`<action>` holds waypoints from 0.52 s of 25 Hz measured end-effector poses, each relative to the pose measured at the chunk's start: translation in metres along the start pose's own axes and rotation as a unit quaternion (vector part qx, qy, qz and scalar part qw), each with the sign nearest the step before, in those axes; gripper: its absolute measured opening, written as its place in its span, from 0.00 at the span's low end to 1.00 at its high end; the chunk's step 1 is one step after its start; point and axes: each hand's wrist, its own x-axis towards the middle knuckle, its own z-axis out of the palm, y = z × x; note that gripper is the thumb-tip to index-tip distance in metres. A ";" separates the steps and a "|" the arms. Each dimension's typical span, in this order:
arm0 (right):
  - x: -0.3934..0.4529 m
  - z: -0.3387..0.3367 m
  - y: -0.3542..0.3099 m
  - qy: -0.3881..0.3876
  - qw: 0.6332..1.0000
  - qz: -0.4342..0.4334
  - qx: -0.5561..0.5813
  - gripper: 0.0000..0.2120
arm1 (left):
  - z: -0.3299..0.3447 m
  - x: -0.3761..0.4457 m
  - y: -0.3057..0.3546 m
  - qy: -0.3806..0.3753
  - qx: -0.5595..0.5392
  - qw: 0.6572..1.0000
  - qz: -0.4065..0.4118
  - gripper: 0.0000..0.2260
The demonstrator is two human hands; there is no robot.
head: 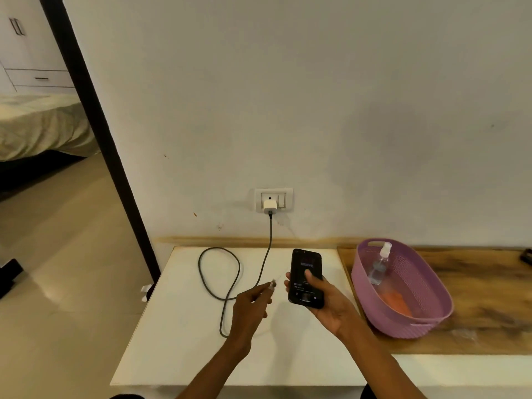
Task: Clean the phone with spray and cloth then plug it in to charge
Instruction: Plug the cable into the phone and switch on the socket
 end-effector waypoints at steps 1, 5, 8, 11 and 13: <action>-0.004 0.008 -0.005 -0.005 1.000 0.003 0.030 0.24 | -0.001 -0.005 0.005 0.025 -0.011 1.000 0.001 0.05; -0.014 0.042 -0.024 -0.018 0.993 0.009 0.120 0.30 | -0.003 -0.025 0.024 -0.010 -0.039 0.999 0.005 0.05; -0.019 0.065 -0.034 -0.004 0.987 0.004 0.158 0.32 | 0.000 -0.040 0.040 -0.050 -0.021 0.998 0.013 0.01; -0.023 0.086 -0.040 0.005 0.984 -0.003 0.179 0.31 | 0.003 -0.052 0.058 -0.065 -0.026 0.997 0.034 0.03; -0.025 0.098 -0.041 0.011 0.983 -0.007 0.182 0.27 | 0.003 -0.057 0.069 -0.071 -0.047 0.995 0.045 0.02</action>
